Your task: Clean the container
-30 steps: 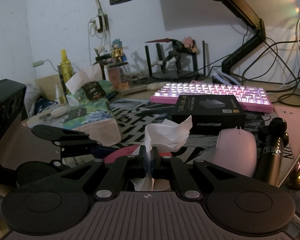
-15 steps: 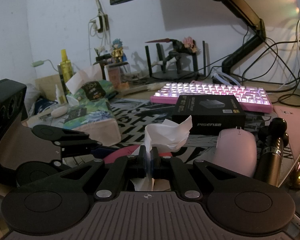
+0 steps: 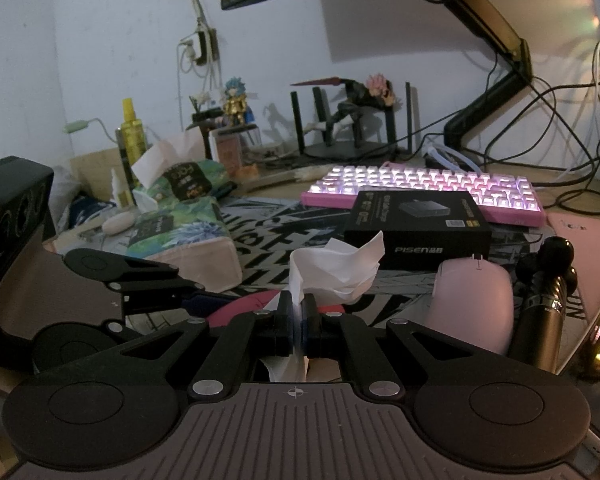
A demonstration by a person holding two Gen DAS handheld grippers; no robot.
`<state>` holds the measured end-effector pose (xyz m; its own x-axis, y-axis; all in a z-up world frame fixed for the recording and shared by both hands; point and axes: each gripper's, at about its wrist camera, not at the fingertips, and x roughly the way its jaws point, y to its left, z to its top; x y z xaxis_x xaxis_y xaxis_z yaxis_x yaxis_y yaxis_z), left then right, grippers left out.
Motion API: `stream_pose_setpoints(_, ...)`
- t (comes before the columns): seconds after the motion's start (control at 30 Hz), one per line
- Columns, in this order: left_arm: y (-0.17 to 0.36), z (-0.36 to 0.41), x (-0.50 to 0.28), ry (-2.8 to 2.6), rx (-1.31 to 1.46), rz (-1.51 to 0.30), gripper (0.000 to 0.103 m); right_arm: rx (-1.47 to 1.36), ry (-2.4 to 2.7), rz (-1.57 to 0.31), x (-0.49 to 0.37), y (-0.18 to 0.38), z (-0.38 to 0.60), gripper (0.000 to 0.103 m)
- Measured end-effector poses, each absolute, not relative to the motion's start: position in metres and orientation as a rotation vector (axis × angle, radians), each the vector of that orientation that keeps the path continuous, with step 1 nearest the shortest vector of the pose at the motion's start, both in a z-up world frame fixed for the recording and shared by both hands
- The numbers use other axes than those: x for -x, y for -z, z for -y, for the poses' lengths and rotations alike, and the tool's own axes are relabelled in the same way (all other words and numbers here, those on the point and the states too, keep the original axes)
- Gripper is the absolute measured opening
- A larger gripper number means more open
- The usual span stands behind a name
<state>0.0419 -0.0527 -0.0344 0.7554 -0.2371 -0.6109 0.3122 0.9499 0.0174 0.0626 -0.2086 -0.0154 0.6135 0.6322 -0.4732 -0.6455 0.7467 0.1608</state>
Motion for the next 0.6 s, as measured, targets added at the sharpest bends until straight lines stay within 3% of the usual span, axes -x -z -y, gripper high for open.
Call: stream_pose_setpoints(0.6,0.0344,0.0527,-0.0419,0.300,-0.121,-0.649,0.059,0.029,-0.732,-0.533,-0.0614,0.0154,0.2087,0.005)
